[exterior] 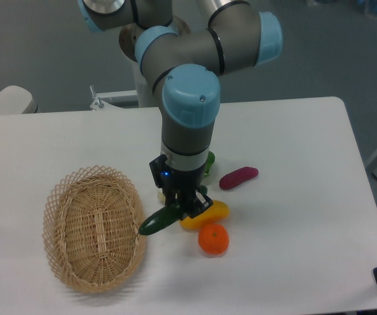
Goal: Place the cucumber in the basket
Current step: 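Lift the green cucumber with the gripper and move toward the basket, then lower the held cucumber into the wicker basket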
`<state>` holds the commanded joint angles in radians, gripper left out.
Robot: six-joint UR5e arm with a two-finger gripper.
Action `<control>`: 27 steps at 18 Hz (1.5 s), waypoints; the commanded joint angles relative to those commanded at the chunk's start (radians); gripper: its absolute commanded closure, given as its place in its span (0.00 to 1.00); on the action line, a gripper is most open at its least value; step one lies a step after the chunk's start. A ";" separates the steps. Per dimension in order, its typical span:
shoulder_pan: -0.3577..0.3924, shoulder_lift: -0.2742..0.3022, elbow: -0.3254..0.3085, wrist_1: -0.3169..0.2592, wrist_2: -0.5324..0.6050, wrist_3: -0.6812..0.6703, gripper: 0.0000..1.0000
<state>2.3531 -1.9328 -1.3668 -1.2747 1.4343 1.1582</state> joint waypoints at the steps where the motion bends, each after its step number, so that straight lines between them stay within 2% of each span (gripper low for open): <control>1: 0.000 0.000 0.005 0.000 0.002 0.000 0.69; 9: -0.005 -0.008 0.002 0.003 0.005 -0.006 0.68; 14: -0.035 -0.014 -0.021 0.006 0.063 -0.050 0.68; 19: -0.109 -0.029 -0.034 0.005 0.117 -0.256 0.67; 23: -0.159 -0.040 -0.089 0.020 0.118 -0.564 0.67; 27: -0.225 -0.083 -0.106 0.084 0.121 -0.745 0.67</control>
<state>2.1278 -2.0155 -1.4726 -1.1906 1.5554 0.4131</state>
